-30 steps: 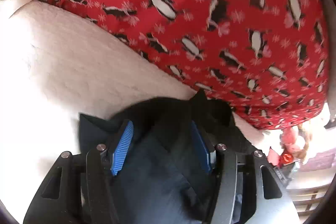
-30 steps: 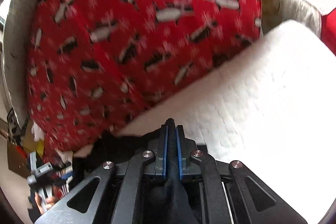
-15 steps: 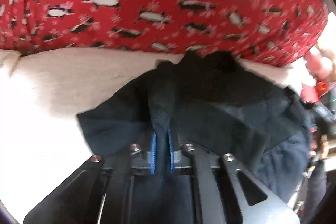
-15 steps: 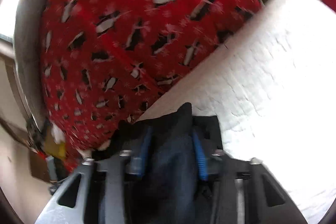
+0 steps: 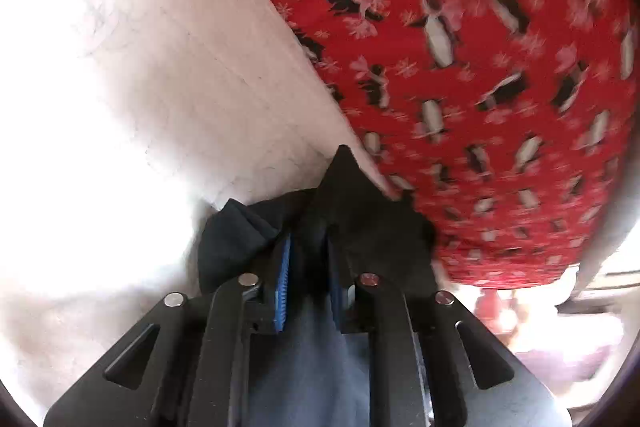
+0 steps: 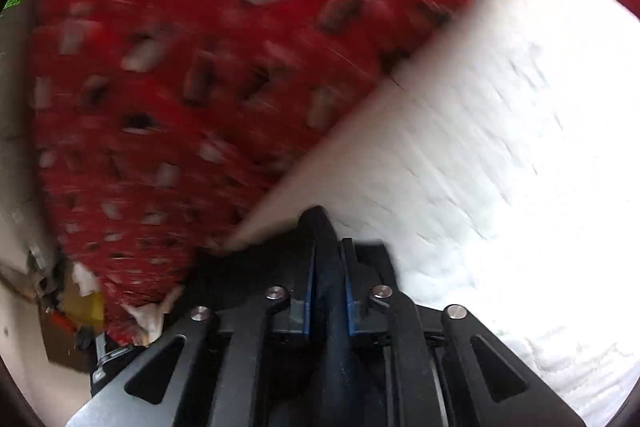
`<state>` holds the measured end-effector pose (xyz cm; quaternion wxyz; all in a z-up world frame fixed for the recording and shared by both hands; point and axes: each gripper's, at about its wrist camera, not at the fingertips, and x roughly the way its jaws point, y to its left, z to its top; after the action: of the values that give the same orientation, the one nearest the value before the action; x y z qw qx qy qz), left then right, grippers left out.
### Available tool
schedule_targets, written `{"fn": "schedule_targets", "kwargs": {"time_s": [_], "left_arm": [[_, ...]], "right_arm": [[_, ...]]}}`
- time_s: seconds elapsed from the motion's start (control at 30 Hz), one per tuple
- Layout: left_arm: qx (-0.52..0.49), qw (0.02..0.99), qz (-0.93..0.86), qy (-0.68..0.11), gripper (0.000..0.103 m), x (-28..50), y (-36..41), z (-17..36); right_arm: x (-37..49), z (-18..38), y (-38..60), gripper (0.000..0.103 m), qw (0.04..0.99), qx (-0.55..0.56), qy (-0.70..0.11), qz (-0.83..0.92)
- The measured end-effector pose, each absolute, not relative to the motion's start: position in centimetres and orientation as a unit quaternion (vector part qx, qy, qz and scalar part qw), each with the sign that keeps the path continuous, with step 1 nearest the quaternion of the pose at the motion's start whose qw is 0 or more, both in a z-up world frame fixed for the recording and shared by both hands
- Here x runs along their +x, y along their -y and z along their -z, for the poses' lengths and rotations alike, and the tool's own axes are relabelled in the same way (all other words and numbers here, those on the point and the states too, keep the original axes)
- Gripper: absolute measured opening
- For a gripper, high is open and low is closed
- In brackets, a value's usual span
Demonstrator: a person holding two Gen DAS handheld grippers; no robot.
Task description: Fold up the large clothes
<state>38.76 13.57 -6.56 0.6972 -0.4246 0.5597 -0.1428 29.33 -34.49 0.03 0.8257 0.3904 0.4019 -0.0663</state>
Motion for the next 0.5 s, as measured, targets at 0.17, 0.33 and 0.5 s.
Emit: {"fn": "schedule_targets", "kwargs": {"time_s": [0.17, 0.33, 0.5], "left_arm": [[-0.383, 0.741, 0.156, -0.529, 0.024, 37.6, -14.8, 2.5], [-0.315, 0.759, 0.183, -0.54, 0.044, 37.2, -11.6, 0.3], [-0.268, 0.756, 0.199, -0.564, 0.048, 37.2, -7.7, 0.9]], "right_arm": [[27.7, -6.4, 31.1, 0.026, 0.901, 0.29, -0.322, 0.021], [30.1, -6.5, 22.4, 0.045, 0.884, 0.189, -0.414, -0.108], [31.2, -1.6, 14.4, 0.005, 0.866, 0.042, -0.488, -0.103]]}}
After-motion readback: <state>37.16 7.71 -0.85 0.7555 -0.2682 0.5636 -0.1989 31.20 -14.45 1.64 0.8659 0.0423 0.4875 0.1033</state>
